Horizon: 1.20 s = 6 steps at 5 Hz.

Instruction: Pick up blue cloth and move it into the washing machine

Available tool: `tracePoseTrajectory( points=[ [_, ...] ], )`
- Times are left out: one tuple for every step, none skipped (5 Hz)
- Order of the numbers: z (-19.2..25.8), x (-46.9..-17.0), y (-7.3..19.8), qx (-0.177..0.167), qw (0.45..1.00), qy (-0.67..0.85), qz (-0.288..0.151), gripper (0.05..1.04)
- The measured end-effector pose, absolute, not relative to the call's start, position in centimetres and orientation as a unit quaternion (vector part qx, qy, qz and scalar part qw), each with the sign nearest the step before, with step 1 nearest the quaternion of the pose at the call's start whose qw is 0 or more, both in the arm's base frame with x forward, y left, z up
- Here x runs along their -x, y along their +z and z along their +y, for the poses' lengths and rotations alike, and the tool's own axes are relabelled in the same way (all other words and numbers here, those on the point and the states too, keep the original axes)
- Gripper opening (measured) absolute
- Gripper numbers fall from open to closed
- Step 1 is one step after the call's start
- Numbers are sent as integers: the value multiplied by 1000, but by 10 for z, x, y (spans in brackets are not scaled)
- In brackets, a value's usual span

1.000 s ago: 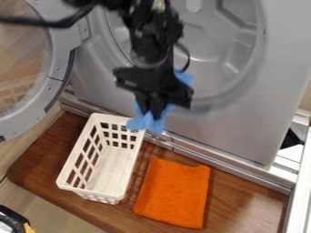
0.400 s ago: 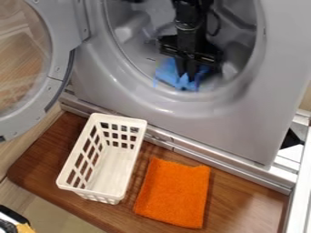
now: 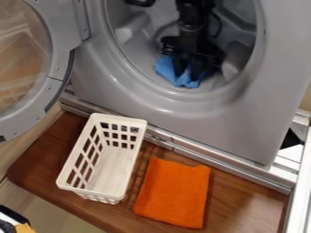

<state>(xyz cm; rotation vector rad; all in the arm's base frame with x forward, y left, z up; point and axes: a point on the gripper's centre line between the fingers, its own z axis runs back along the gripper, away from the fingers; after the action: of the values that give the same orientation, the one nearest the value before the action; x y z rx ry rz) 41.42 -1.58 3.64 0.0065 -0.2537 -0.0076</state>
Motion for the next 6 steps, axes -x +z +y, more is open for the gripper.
tracePoseTrajectory(
  points=[
    [-22,-403,37,-2,992,-8,-124,867],
    [-27,-395,40,0,992,-12,-125,995],
    [-28,-388,42,4,992,-12,-125,995],
    [-35,-380,55,7,991,-33,-133,997],
    [-40,-361,78,9,990,-42,-133,997],
    [-40,-327,86,-5,994,-43,-100,999]
  ],
)
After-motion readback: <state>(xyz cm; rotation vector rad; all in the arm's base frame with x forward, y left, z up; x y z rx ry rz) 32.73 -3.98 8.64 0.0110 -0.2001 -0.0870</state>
